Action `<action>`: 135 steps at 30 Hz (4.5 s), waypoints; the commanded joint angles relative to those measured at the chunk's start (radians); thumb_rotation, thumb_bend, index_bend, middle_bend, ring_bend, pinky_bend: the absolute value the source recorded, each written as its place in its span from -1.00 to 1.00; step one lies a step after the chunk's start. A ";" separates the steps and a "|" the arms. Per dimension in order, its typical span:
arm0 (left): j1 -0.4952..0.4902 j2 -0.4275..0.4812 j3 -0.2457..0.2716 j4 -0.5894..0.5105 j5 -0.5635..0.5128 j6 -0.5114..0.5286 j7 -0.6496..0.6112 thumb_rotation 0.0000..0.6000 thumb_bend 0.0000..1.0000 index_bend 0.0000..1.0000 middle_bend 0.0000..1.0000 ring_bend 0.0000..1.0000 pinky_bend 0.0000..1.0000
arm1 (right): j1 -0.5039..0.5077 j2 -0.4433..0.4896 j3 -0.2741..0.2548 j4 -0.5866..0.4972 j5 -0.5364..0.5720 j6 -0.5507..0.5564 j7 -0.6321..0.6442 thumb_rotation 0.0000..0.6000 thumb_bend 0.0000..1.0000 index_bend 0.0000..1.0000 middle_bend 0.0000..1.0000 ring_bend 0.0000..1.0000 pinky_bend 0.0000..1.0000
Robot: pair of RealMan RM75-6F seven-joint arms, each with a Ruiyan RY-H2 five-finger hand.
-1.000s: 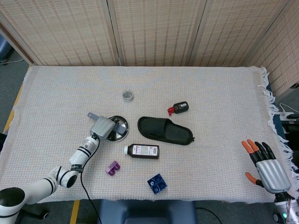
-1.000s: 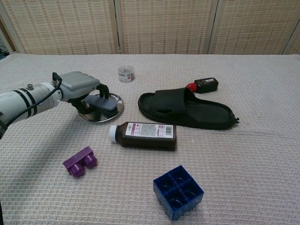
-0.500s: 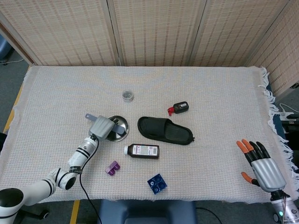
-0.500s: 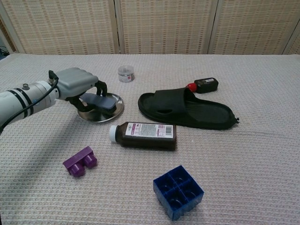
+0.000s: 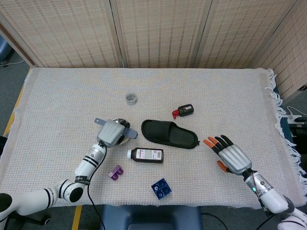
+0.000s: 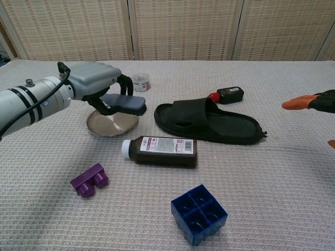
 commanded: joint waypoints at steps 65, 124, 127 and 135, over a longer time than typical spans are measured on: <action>-0.216 -0.408 -0.030 0.330 0.020 0.107 0.098 1.00 -0.16 -0.27 -0.19 0.57 1.00 | 0.337 -0.140 -0.109 -0.023 0.534 -0.193 -0.492 1.00 -0.06 -1.00 -1.00 -1.00 -1.00; -0.084 -0.187 0.041 0.232 -0.256 0.028 0.457 1.00 -0.19 -0.40 -0.36 0.64 1.00 | 0.256 0.063 -0.048 -0.235 0.315 -0.065 -0.229 1.00 -0.41 -1.00 -1.00 -1.00 -1.00; -0.088 -0.180 0.037 0.211 -0.297 0.024 0.490 1.00 -0.19 -0.48 -0.50 0.64 1.00 | 0.253 0.065 -0.047 -0.239 0.317 -0.064 -0.230 1.00 -0.41 -1.00 -1.00 -1.00 -1.00; -0.096 -0.160 0.040 0.164 -0.318 0.046 0.502 1.00 -0.18 -0.52 -0.61 0.64 1.00 | 0.247 0.074 -0.042 -0.248 0.317 -0.057 -0.241 1.00 -0.41 -1.00 -1.00 -1.00 -1.00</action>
